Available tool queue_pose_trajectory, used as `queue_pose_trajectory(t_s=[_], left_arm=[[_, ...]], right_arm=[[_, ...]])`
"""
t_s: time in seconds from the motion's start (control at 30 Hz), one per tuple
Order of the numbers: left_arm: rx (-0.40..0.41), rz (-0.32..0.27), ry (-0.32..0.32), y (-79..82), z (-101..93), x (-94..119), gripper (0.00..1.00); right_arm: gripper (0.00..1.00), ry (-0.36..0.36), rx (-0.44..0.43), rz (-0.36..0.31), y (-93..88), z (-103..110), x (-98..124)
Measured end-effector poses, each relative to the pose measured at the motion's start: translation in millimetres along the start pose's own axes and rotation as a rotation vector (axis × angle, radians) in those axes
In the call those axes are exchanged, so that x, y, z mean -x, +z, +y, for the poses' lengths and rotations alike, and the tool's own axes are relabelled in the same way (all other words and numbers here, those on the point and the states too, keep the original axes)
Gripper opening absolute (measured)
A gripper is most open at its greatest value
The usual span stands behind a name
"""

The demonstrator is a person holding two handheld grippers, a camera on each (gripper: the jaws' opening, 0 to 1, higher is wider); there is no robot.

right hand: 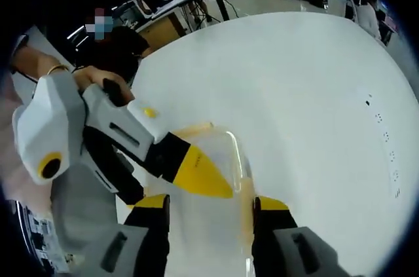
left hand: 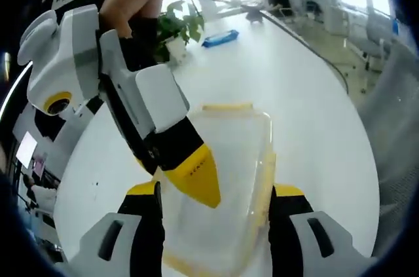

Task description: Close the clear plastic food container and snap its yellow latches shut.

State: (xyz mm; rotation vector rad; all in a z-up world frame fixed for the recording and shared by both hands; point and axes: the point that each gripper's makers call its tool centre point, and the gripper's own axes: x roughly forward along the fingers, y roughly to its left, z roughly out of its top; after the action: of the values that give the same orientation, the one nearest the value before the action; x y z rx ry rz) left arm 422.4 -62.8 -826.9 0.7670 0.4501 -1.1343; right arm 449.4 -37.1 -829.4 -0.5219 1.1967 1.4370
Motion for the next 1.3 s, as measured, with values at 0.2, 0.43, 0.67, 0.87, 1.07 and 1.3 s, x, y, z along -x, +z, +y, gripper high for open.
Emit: queue_pose_trajectory(t_s=[0.2, 0.43, 0.67, 0.87, 1.07, 1.3], left_arm=[[0.003, -0.006, 0.001, -0.5, 0.5, -0.6, 0.62], [0.003, 0.000, 0.005, 0.5, 0.8, -1.1, 0.62], [-0.001, 0.012, 0.002, 0.7, 0.3, -0.3, 0.63], [0.003, 0.017, -0.003, 1.2, 0.1, 0.4, 0.63], [0.000, 0.020, -0.008, 1.7, 1.3, 0.8, 0.63], [0.068, -0.021, -0.010, 6.2, 2.6, 1.0, 0.65]], right_arm=[[0.49, 0.003, 0.011, -0.002, 0.4, 1.5, -1.1], [0.49, -0.021, 0.025, -0.012, 1.5, 2.1, -0.8], [0.52, -0.067, 0.017, -0.054, 3.5, 3.8, -1.1], [0.53, -0.111, 0.010, -0.092, 5.7, 4.8, -0.2], [0.53, -0.147, 0.003, -0.083, 7.1, 4.5, 2.3], [0.53, -0.179, -0.010, -0.106, 6.3, 3.6, 4.6]])
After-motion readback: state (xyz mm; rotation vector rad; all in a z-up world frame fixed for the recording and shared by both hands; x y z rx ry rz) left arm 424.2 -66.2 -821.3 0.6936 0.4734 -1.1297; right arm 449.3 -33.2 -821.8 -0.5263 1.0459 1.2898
